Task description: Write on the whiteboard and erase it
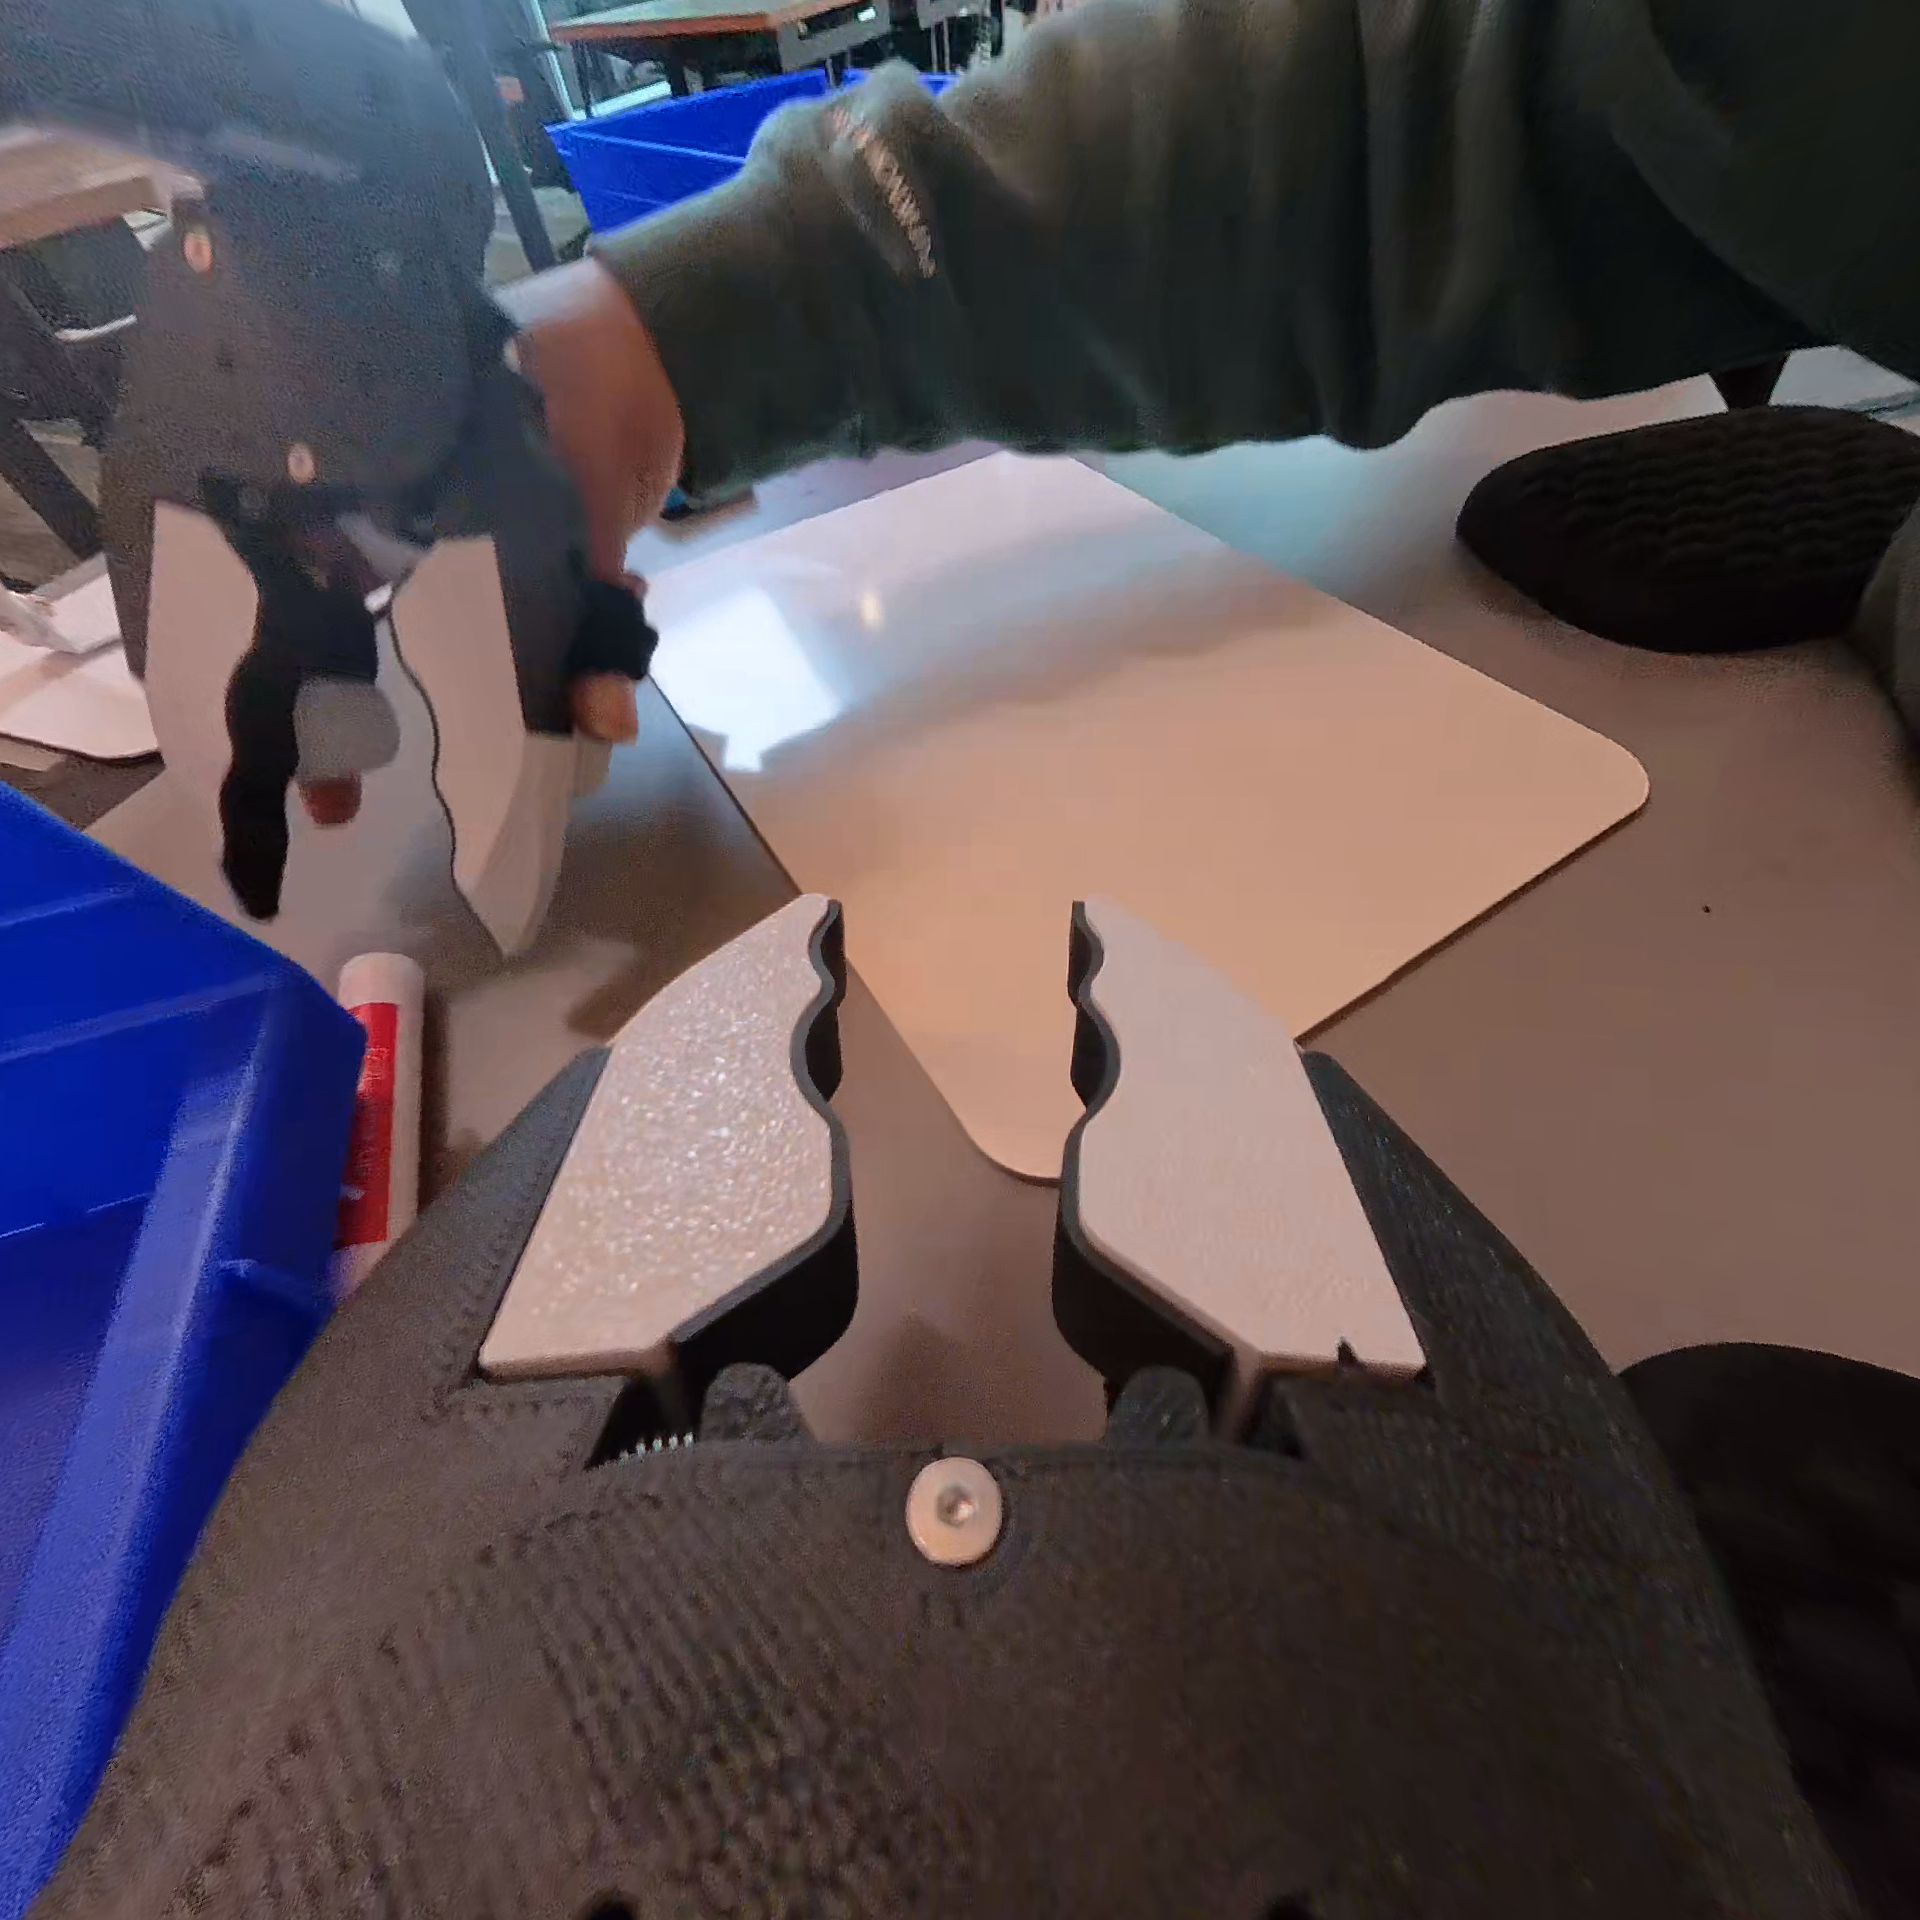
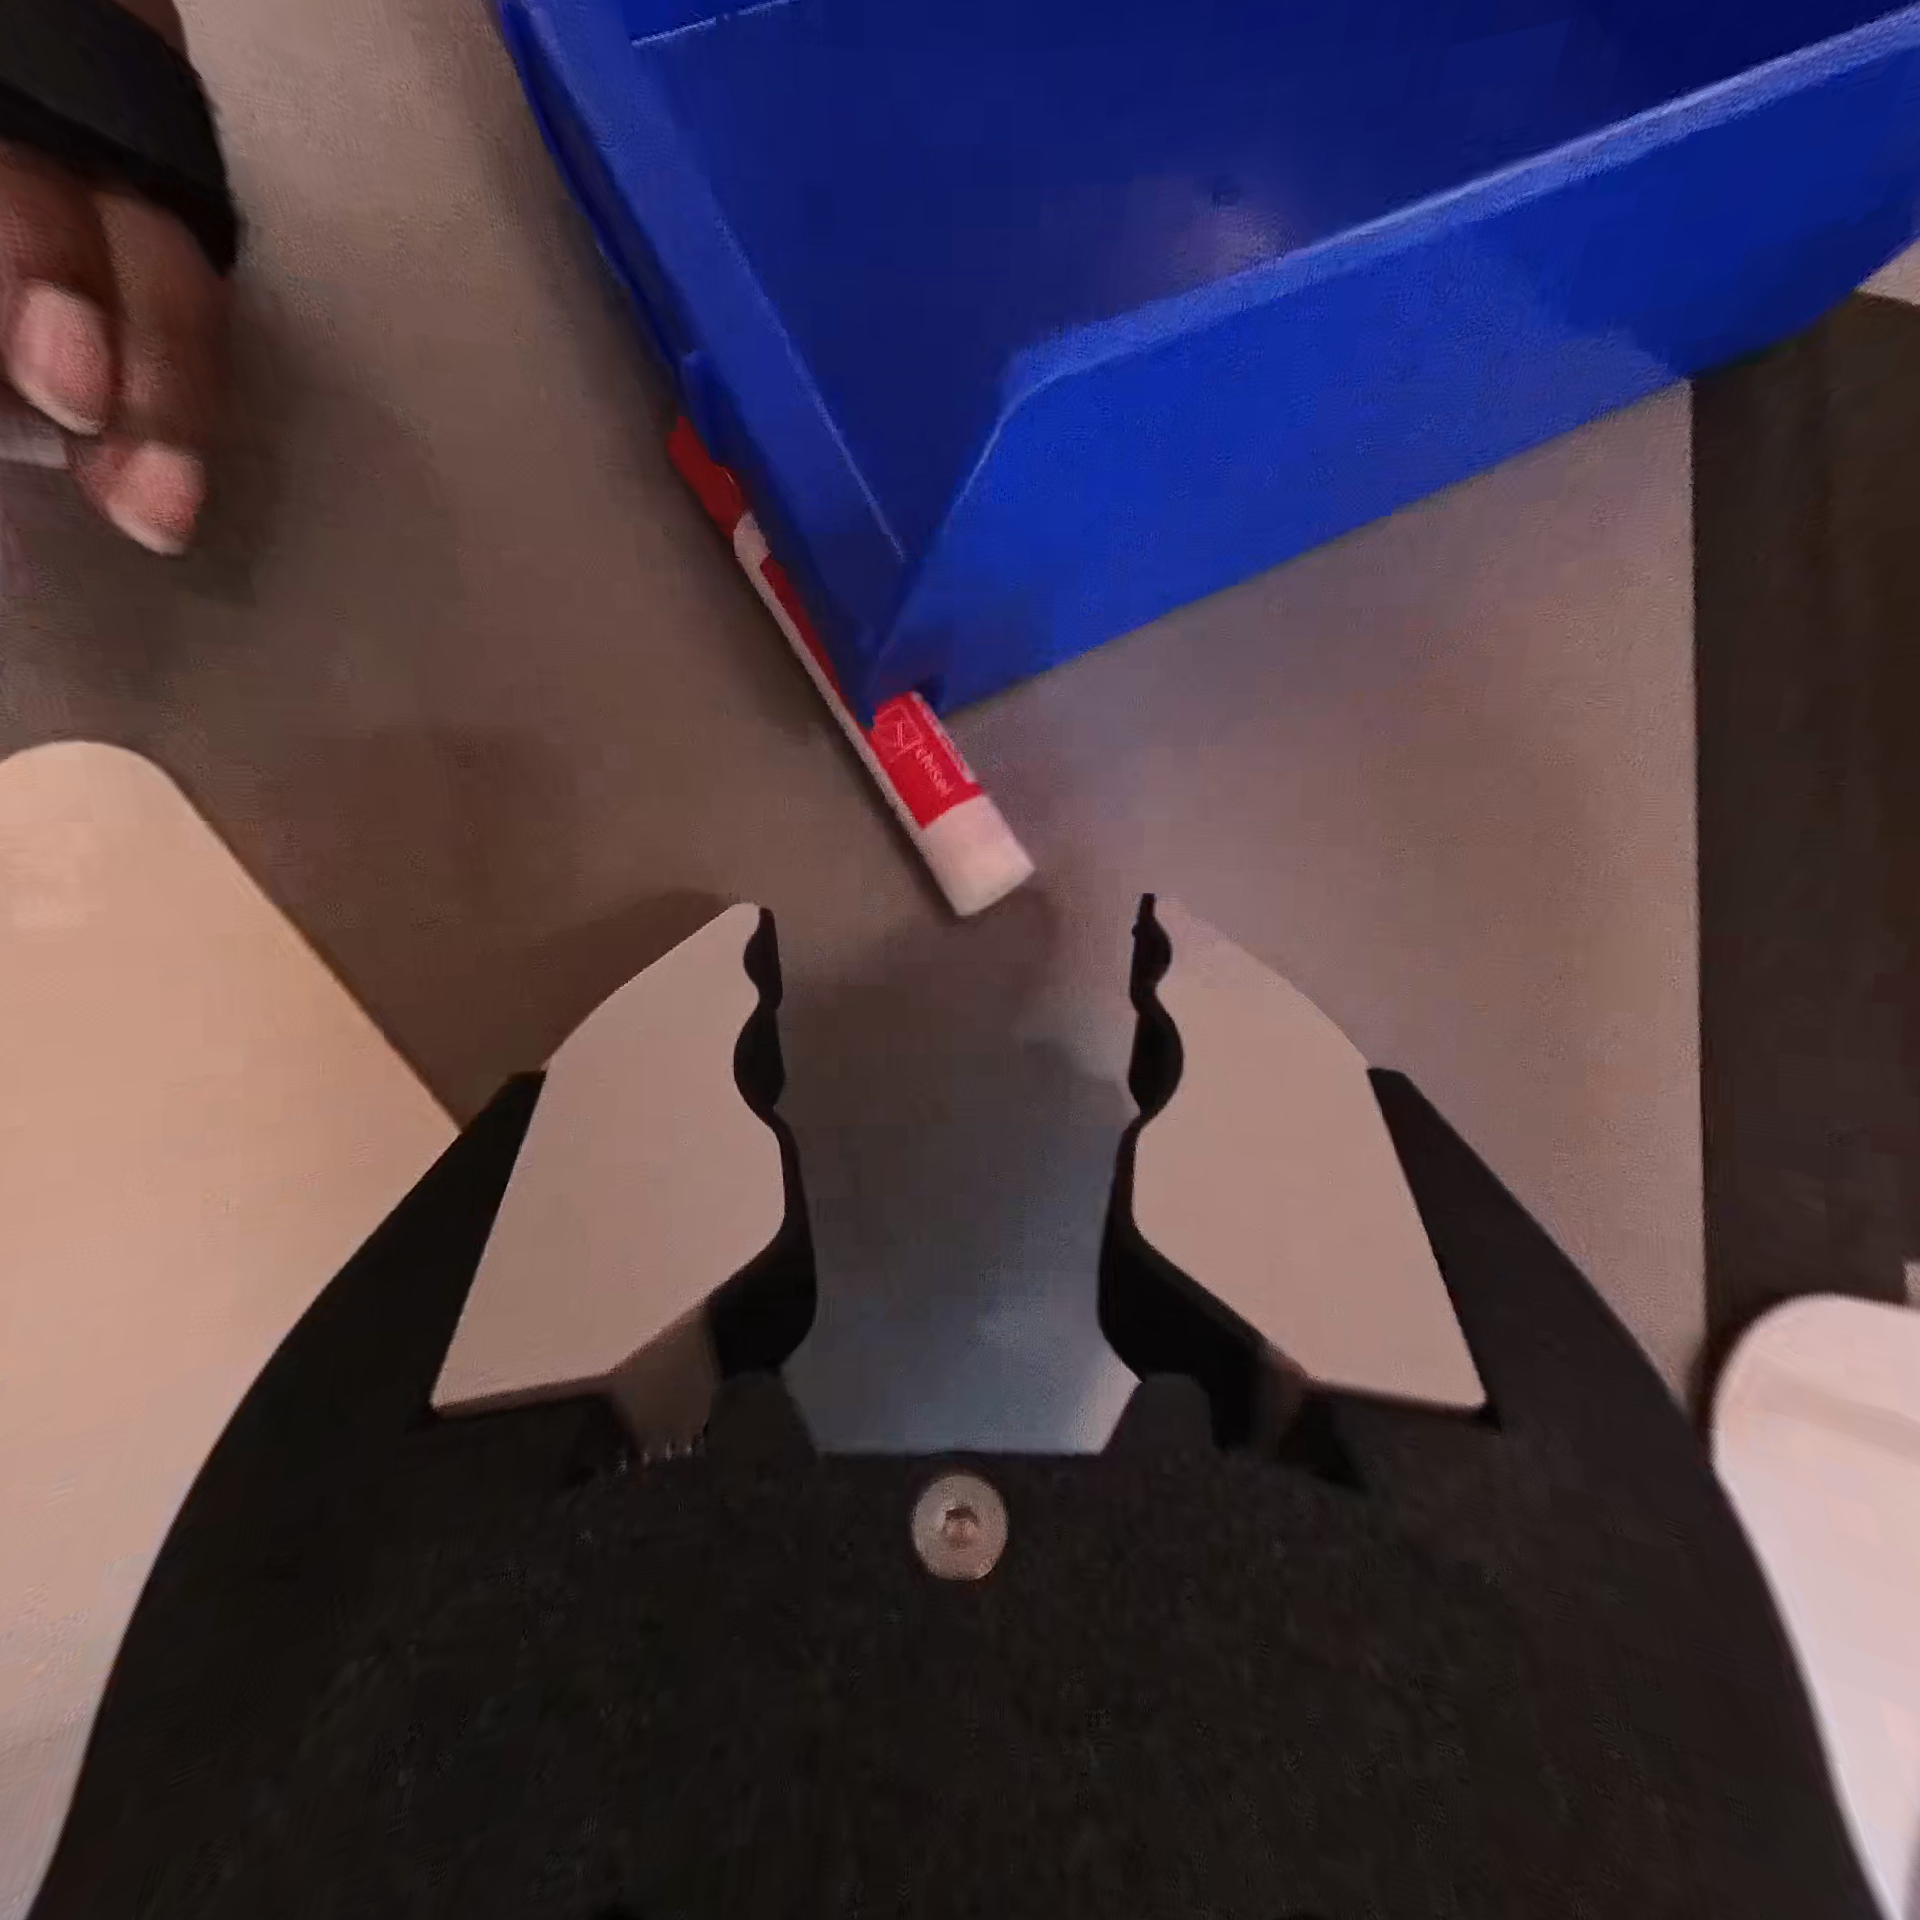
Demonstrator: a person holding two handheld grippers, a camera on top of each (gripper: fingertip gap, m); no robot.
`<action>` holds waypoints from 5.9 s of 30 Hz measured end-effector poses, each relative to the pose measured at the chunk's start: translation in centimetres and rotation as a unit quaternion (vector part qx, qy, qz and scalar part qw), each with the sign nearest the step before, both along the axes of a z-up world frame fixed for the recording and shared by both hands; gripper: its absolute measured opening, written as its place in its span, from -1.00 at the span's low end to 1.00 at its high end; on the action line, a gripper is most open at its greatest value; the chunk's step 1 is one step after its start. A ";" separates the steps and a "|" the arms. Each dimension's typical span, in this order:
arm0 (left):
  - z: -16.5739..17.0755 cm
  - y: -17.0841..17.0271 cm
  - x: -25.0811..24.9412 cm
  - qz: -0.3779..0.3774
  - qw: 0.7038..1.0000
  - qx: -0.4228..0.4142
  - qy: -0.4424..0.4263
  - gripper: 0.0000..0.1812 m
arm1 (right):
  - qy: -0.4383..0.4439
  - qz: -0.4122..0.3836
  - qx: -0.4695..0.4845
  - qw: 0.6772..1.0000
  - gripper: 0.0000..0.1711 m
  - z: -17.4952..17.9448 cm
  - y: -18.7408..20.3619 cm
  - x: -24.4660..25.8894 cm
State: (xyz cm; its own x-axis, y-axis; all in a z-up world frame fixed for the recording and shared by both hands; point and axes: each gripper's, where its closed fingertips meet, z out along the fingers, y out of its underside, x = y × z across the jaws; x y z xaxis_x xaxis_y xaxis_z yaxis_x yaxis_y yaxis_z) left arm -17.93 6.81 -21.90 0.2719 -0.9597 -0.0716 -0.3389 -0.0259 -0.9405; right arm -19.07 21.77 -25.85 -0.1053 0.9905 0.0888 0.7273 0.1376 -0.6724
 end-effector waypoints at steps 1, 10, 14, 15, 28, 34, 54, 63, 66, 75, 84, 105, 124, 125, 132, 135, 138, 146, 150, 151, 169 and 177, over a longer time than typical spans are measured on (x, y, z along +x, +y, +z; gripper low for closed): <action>0.1 0.2 -0.1 0.003 1.000 0.001 -0.004 -0.54 | -0.002 0.014 -0.003 1.000 -0.26 -0.5 0.0 -0.8; 0.9 1.7 -1.0 0.047 0.998 0.027 -0.016 -0.54 | 0.000 0.060 0.007 0.998 -0.80 0.1 -4.9 1.5; 0.4 2.2 -1.2 0.062 0.997 0.041 -0.001 -0.51 | 0.040 0.021 0.002 0.999 -0.81 2.4 -8.7 6.6; 0.1 2.2 -0.9 0.058 0.997 0.041 0.003 -0.51 | 0.060 0.005 -0.005 0.998 -0.82 3.1 -9.7 7.6; -1.1 1.5 4.0 0.019 0.999 0.033 0.036 -0.52 | 0.045 -0.093 -0.026 0.994 -0.41 0.8 -14.2 15.2; 0.5 1.2 4.5 0.004 1.000 0.002 -0.009 -0.56 | 0.011 -0.107 0.035 0.994 -0.79 -0.9 -14.0 16.8; 3.7 -3.9 10.1 -0.112 0.988 0.102 -0.011 -0.78 | 0.117 -0.028 0.063 0.991 -0.79 6.2 -18.6 14.1; 6.9 -3.1 8.1 -0.112 0.978 -0.015 -0.174 -0.79 | 0.309 -0.024 0.009 0.951 -0.51 10.2 -18.4 13.2; 8.0 -3.1 7.4 -0.128 0.961 -0.076 -0.233 -0.79 | 0.362 -0.031 0.013 0.932 -0.28 11.0 -18.2 12.8; 8.2 -4.2 7.7 -0.172 0.933 -0.176 -0.262 -0.79 | 0.377 -0.022 0.135 0.916 -0.60 12.3 -19.5 9.9; 7.2 -4.3 7.7 -0.167 0.936 -0.210 -0.230 -0.79 | 0.333 -0.017 0.177 0.926 -0.66 10.8 -19.2 9.9; 7.1 -4.3 7.6 -0.173 0.913 -0.274 -0.248 -0.79 | 0.345 -0.005 0.189 0.919 -0.70 10.9 -19.9 9.9; 5.8 -3.9 7.8 -0.150 0.912 -0.309 -0.223 -0.79 | 0.329 -0.030 0.100 0.939 -0.75 10.0 -19.1 10.2; 5.7 -3.9 7.8 -0.149 0.910 -0.315 -0.223 -0.79 | 0.325 -0.032 0.099 0.940 -0.74 9.8 -19.1 10.1; 5.7 -3.8 7.7 -0.152 0.897 -0.344 -0.234 -0.79 | 0.329 -0.034 0.119 0.936 -0.71 9.7 -19.3 9.8; 5.7 -3.7 7.7 -0.147 0.897 -0.344 -0.234 -0.79 | 0.333 -0.036 0.122 0.934 -0.72 9.7 -19.2 9.9; 5.8 -3.7 7.7 -0.143 0.899 -0.341 -0.235 -0.78 | 0.338 -0.042 0.110 0.934 -0.73 9.8 -19.1 9.9; 6.4 -3.2 7.6 -0.130 0.904 -0.316 -0.257 -0.79 | 0.357 -0.055 0.053 0.931 -0.76 10.4 -18.4 9.9; 6.9 -3.5 7.5 -0.136 0.908 -0.296 -0.264 -0.81 | 0.360 -0.047 0.033 0.931 -0.76 10.2 -18.8 9.4; 6.8 -3.5 7.5 -0.137 0.911 -0.293 -0.254 -0.81 | 0.364 -0.048 0.023 0.930 -0.76 10.3 -18.9 9.3; 6.2 -4.5 7.1 -0.165 0.940 -0.229 -0.191 -0.79 | 0.367 -0.034 0.002 0.930 -0.76 10.3 -19.4 9.8; 5.8 -4.7 7.2 -0.168 0.947 -0.215 -0.172 -0.79 | 0.352 -0.026 -0.005 0.936 -0.76 10.1 -19.6 10.2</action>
State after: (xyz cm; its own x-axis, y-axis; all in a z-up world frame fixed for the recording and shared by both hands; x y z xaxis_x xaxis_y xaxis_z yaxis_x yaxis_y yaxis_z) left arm -10.68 2.16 -16.06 -0.1180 -0.9166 0.3821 -0.0719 -0.3759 -0.9239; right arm -8.89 2.21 -15.71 0.0243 0.9937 0.1091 0.1098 0.1058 -0.9883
